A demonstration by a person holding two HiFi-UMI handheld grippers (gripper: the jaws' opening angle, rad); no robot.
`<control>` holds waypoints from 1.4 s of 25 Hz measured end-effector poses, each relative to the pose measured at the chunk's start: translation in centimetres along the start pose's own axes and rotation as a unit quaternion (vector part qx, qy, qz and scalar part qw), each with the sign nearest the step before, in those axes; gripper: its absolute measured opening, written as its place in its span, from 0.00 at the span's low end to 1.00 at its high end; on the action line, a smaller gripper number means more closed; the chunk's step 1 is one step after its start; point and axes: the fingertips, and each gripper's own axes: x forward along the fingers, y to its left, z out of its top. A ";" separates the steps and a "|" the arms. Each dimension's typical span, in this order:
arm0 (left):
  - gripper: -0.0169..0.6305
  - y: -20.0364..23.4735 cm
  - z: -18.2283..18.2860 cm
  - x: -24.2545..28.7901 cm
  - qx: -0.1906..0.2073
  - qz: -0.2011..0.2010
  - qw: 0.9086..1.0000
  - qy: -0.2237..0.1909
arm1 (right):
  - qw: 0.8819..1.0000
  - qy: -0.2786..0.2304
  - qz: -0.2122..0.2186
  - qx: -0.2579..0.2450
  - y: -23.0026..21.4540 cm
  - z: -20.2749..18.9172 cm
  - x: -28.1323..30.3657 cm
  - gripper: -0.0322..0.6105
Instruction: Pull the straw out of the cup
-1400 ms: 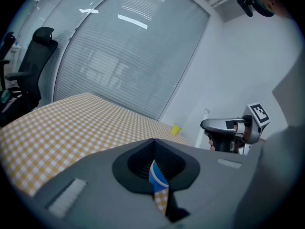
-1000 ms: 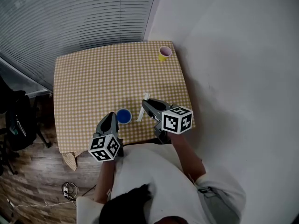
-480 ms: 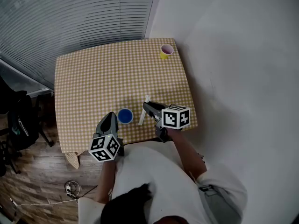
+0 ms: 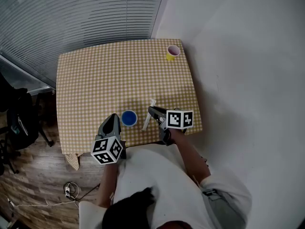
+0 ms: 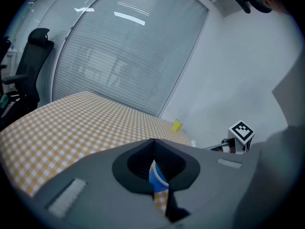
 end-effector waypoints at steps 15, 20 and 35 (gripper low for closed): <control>0.05 0.9 -0.3 -0.1 -0.011 0.001 1.000 0.009 | 0.998 0.028 -0.022 0.057 -1.9 -1.5 2.4 0.13; 0.05 1.2 -0.3 -0.2 -0.014 0.002 1.000 0.011 | 0.996 0.031 -0.037 0.070 -2.5 -2.0 3.2 0.14; 0.05 0.7 -0.1 0.4 -0.009 0.001 1.000 0.012 | 0.996 0.034 -0.061 0.060 -3.0 -2.6 3.5 0.19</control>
